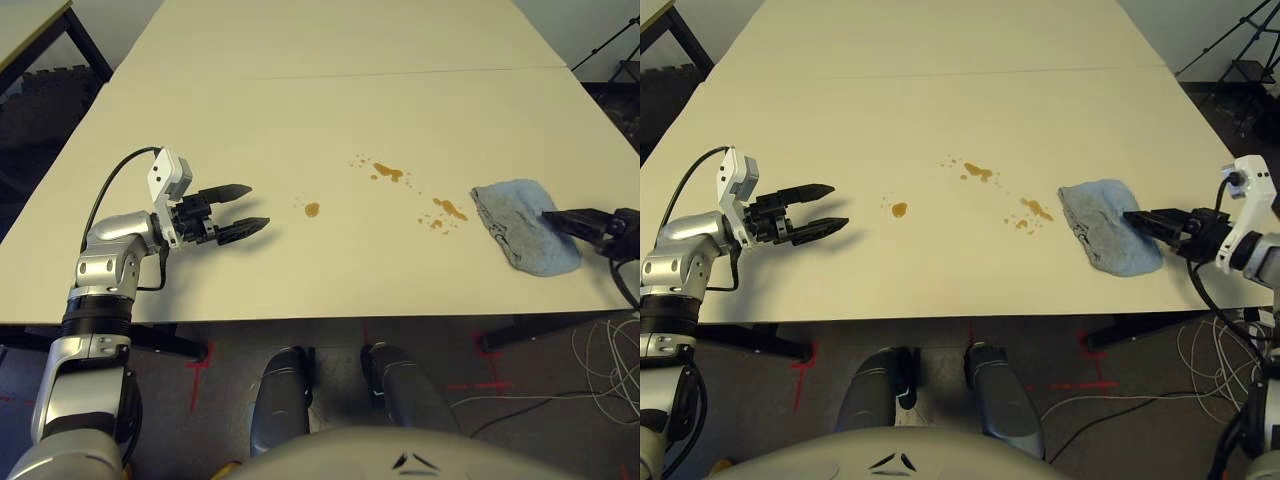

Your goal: Wipe the water off the table with a rag.

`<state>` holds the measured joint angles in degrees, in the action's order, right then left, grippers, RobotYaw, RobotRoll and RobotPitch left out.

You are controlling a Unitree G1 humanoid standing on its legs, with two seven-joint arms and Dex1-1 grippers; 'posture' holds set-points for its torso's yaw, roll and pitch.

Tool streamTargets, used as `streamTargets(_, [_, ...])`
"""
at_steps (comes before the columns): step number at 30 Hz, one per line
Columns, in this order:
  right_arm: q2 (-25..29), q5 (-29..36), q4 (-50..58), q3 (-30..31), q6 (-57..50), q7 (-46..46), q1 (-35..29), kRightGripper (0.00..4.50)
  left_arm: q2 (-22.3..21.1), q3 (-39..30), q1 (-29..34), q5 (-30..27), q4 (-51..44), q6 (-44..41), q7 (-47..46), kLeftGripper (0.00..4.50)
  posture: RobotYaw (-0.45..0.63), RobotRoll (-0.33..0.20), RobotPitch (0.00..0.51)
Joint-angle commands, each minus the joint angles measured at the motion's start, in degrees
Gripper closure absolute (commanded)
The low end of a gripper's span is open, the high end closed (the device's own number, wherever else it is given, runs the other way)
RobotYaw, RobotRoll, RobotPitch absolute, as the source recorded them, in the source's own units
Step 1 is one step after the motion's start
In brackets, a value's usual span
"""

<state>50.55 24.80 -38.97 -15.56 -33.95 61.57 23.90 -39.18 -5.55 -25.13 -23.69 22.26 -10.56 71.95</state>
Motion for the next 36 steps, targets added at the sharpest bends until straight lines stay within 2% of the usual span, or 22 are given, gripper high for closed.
streamTargets(1, [-0.8,-1.7,-2.2,1.7,0.7,0.9,1.1,0.03,-0.3,0.1,1.1,0.5,-1.7,-0.4,-0.3,0.00,-0.14,0.000,0.152])
streamTargets(11, [-2.9,-2.4,2.5,6.0,-3.6,4.8,-0.2,0.03,-0.2,-0.1,2.4,0.4,-2.9,-0.6,-1.2,0.00,-0.14,0.000,0.160])
streamTargets(17, [-4.0,-3.6,2.8,5.9,-2.9,2.1,-0.5,0.03,-0.2,-0.1,2.2,0.5,-2.6,-0.4,-1.4,0.00,-0.14,0.000,0.159])
streamTargets(19, [-4.4,-4.4,1.4,5.3,-2.1,-0.1,0.2,0.40,-0.2,0.0,1.9,0.6,-2.3,-0.2,-1.4,0.00,-0.14,0.000,0.158])
streamTargets(21, [-4.4,-4.8,0.9,5.2,-2.1,-1.0,0.5,0.95,-0.1,0.0,1.7,0.7,-2.2,-0.1,-1.5,0.00,-0.14,0.000,0.158])
streamTargets(28, [-3.7,-3.4,3.7,4.4,-4.1,-0.2,0.0,3.66,0.0,0.1,1.5,0.8,-1.8,0.3,-1.6,0.00,-0.15,0.000,0.153])
streamTargets(30, [-3.7,-2.1,5.2,3.4,-6.0,-0.1,-0.2,4.26,0.1,0.1,1.3,1.0,-1.5,0.5,-1.6,0.00,-0.15,0.000,0.152])
streamTargets(36, [-5.4,2.4,11.7,-1.1,-16.2,-5.7,-0.3,4.38,0.1,0.2,1.2,1.2,-0.8,1.1,-1.7,0.00,-0.15,0.000,0.149])
